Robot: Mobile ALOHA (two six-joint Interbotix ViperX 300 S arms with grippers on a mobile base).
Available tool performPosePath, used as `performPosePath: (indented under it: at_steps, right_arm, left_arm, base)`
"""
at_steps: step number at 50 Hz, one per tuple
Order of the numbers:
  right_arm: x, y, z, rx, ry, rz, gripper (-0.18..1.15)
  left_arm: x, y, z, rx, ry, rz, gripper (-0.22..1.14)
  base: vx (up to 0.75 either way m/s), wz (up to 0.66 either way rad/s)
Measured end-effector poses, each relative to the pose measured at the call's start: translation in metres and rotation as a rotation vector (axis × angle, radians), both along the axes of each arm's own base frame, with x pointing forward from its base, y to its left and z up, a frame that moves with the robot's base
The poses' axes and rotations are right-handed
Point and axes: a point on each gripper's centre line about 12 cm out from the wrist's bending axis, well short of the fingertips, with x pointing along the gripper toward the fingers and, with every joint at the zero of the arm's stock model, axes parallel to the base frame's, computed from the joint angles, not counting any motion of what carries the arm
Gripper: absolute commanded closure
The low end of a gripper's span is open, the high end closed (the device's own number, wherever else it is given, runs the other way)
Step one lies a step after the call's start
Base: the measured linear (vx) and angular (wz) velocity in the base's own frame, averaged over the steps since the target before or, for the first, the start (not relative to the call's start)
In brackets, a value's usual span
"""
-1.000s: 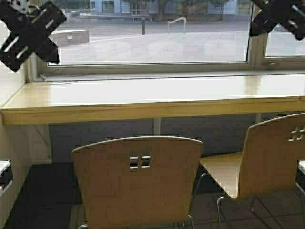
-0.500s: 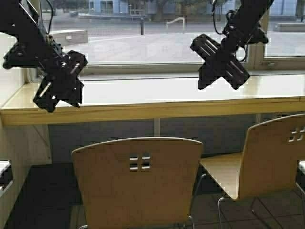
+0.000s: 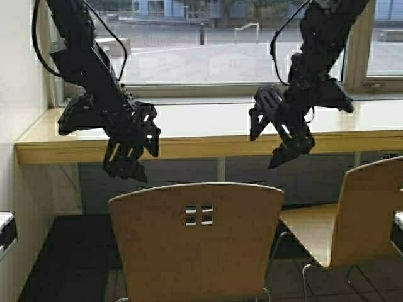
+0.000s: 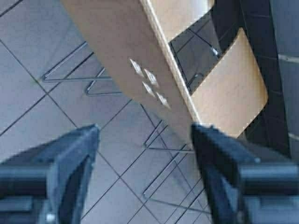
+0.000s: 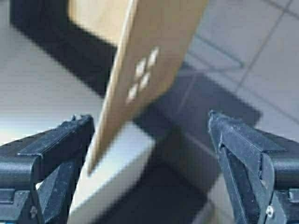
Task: Push the chairs under the table
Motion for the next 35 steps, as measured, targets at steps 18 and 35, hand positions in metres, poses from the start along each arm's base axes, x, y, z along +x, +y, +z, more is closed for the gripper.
performPosePath:
  at_steps: [18,35]
  right_arm:
    - [0.011,0.009,-0.038,0.034,0.066,-0.059,-0.06]
    - [0.021,0.010,-0.041,0.040,0.055,-0.065,-0.06]
  left_arm:
    - [0.013,0.000,-0.037,-0.033,0.058,0.109,0.00]
    - [0.031,-0.012,-0.048,-0.055,0.082,0.092,0.00]
  base:
    - [0.04,0.06]
    - [0.07,0.02]
